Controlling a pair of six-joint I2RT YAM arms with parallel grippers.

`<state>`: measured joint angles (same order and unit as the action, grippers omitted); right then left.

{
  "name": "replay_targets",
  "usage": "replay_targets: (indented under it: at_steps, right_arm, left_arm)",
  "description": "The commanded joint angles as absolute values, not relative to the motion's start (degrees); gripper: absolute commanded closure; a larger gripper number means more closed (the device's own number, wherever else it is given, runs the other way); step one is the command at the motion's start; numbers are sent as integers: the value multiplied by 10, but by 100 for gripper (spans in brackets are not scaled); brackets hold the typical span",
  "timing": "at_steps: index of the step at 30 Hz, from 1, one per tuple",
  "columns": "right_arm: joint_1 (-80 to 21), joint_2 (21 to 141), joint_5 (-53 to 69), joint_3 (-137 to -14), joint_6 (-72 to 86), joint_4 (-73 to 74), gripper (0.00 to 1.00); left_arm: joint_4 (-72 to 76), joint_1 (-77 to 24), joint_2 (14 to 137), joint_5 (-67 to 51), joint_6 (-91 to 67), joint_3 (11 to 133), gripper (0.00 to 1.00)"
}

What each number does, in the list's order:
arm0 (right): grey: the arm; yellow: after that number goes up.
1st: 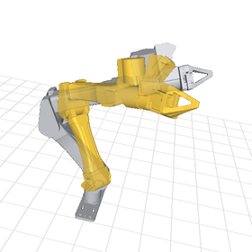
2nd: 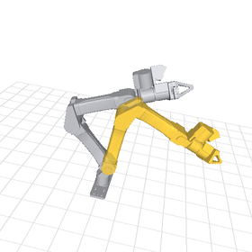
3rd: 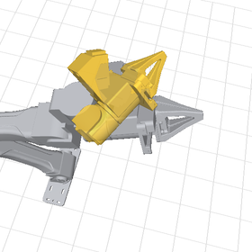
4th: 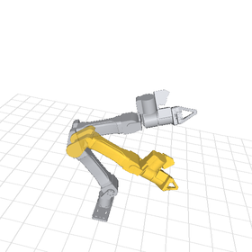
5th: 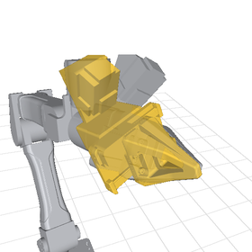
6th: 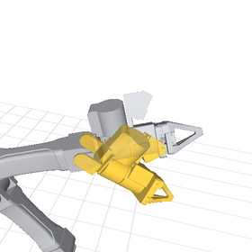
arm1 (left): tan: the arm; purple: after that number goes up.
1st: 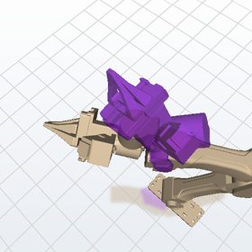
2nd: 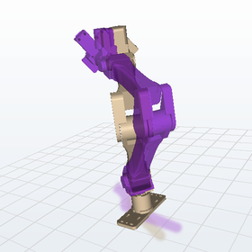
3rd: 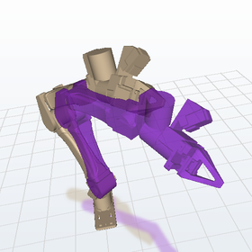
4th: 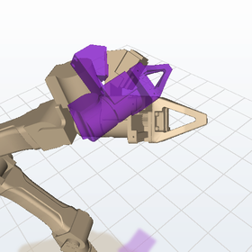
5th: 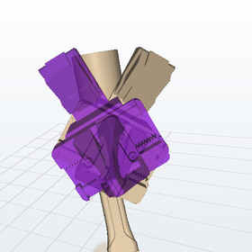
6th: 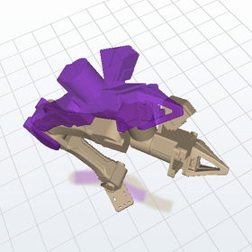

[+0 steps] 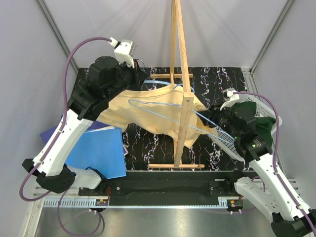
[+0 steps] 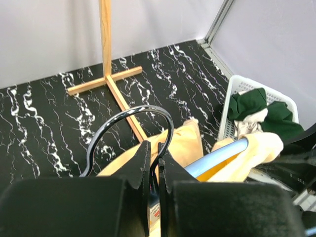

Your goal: Remove the t-shirt from the hanger

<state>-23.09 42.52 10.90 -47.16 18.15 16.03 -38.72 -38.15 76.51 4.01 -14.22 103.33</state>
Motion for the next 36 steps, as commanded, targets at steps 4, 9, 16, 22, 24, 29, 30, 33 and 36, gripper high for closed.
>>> replay_targets:
  at_steps: [4, 9, 16, 22, 24, 29, 30, 33, 36]
  right_arm:
    - [-229, 410, 3, -468, 201, 124, 100]
    - [-230, 386, -211, -475, 264, 202, 100]
    - [-229, 321, -374, -447, 365, 301, 100]
    - [-230, 274, -383, -425, 402, 335, 100]
    - [-230, 273, -391, -429, 403, 348, 100]
    - [-229, 272, -420, -447, 395, 364, 100]
    - [-229, 270, -428, -450, 392, 365, 100]
    - [-229, 270, -446, -454, 387, 369, 100]
    - [-230, 272, -457, -461, 385, 374, 100]
  left_arm:
    - [-315, -378, 722, 14, -164, 991, 100]
    - [-298, -374, 707, 111, -205, 967, 100]
    - [-225, -342, 664, 156, -263, 906, 100]
    - [-163, -328, 628, 198, -312, 848, 100]
    - [-151, -324, 617, 205, -316, 842, 100]
    - [-146, -316, 594, 225, -308, 821, 100]
    - [-144, -315, 584, 228, -308, 817, 100]
    - [-140, -310, 570, 240, -301, 799, 100]
    - [-138, -307, 556, 250, -294, 788, 100]
